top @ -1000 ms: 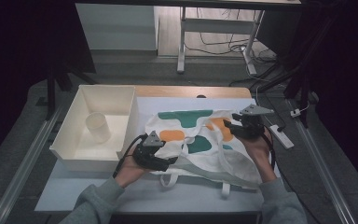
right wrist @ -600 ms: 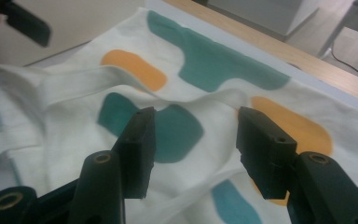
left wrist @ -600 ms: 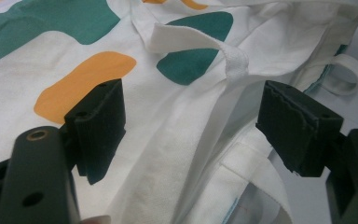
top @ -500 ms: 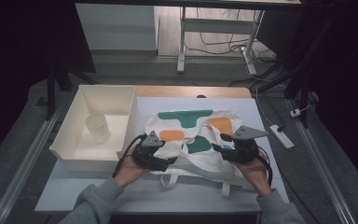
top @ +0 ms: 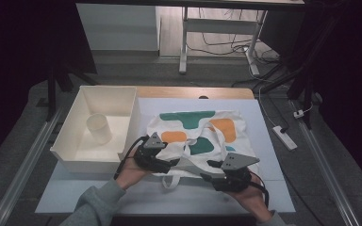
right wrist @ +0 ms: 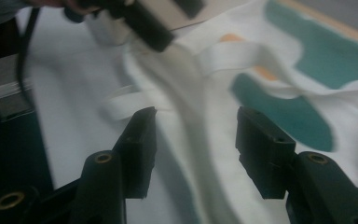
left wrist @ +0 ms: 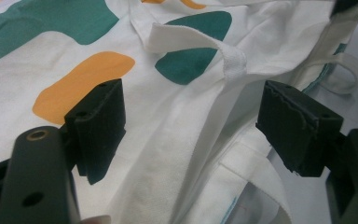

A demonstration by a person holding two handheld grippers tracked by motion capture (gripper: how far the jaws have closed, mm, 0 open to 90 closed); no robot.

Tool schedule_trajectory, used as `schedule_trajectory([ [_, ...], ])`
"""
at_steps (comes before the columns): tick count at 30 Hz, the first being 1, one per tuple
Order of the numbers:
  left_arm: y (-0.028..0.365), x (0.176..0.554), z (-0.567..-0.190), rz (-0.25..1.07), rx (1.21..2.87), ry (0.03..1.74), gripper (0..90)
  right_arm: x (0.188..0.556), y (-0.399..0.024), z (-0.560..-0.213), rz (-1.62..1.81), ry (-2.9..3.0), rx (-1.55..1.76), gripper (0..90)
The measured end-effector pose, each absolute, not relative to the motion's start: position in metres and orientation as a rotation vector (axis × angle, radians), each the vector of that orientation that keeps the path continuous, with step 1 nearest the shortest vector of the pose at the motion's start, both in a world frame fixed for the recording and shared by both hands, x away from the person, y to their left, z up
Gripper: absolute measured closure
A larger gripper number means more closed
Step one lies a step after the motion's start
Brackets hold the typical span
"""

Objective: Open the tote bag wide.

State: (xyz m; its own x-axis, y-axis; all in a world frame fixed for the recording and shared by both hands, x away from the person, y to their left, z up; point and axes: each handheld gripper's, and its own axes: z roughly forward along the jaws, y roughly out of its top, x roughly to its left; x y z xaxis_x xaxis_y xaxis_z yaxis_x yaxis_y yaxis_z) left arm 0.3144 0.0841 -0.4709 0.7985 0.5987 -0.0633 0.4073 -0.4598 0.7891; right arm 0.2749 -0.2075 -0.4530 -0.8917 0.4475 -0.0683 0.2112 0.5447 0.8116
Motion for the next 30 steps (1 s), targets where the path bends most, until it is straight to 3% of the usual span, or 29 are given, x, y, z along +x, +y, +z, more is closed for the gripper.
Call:
schedule_trajectory([
  [10,0.084,0.315,-0.471,0.282,2.119,0.741,23.6,0.274,-0.189,-0.48,1.149,2.648,0.506,48.9],
  [30,0.083,0.314,-0.471,0.286,2.117,0.737,23.7,0.283,-0.184,-0.502,0.949,2.685,0.517,51.7],
])
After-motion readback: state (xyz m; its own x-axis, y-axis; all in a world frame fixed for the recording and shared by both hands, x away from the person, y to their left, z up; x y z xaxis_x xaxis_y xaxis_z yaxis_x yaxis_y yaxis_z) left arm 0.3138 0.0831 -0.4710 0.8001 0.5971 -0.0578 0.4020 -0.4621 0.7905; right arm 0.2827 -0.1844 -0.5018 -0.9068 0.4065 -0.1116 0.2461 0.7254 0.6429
